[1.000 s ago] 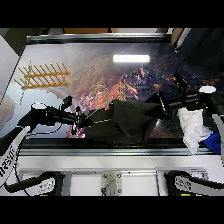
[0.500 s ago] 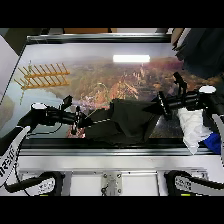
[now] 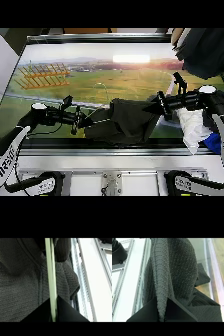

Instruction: Fold the clothes and pants, and hang the long-sleeved shirts on hangers.

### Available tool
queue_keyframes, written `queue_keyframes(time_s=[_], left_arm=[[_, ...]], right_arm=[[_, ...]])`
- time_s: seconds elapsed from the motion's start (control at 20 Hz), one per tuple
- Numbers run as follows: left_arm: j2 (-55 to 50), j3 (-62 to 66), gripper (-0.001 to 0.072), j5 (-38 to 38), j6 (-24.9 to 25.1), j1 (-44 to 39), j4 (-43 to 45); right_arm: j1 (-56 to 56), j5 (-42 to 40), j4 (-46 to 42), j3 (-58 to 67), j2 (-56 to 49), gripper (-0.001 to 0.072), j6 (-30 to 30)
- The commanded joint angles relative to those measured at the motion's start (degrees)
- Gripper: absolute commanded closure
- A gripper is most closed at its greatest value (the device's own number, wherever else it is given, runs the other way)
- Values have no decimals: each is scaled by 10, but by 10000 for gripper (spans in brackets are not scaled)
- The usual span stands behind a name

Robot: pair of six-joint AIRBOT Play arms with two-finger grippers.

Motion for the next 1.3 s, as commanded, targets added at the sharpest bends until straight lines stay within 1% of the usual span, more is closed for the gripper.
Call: queue_keyframes(time_s=[0.0, 0.1, 0.15, 0.2, 0.25, 0.3, 0.45, 0.6, 0.7, 0.8, 0.95, 1.1, 1.2, 1.25], left_arm=[[0, 0, 690, 2, 0, 0, 1], [0, 0, 688, 0, -2, 0, 1], [0, 0, 553, 1, -14, 0, 0], [0, 0, 255, 6, -44, 0, 0], [0, 0, 194, 17, -89, 0, -3], [0, 0, 195, 21, -116, 3, -4], [0, 0, 195, 21, -150, 25, -5], [28, 0, 195, 38, -208, 70, -5], [74, 0, 195, 68, -238, 103, -4], [131, 0, 195, 96, -285, 134, -3], [225, 0, 195, 128, -369, 174, 2], [311, 0, 195, 151, -427, 195, 2], [360, 0, 196, 175, -483, 197, 4], [384, 0, 196, 194, -527, 196, 18]], right_arm=[[0, 0, -2, 0, 0, 695, 0], [0, 0, -7, 0, 0, 695, 0], [0, 0, -7, 0, 0, 696, 0], [0, 0, -7, 0, 0, 696, 0], [0, 0, -7, 0, 0, 696, 0], [0, 0, -7, 0, 0, 696, 0], [0, 0, -6, 0, 0, 697, 0], [0, 0, -4, 0, 0, 699, 0], [0, 0, 8, 0, 0, 701, 0], [0, 3, 48, 0, 7, 702, 0], [-1, 2, 99, 2, 36, 702, 0], [-1, -5, 112, 2, 80, 702, 3], [-1, -31, 121, 2, 113, 702, 5], [-1, -49, 126, 2, 130, 701, 5]])
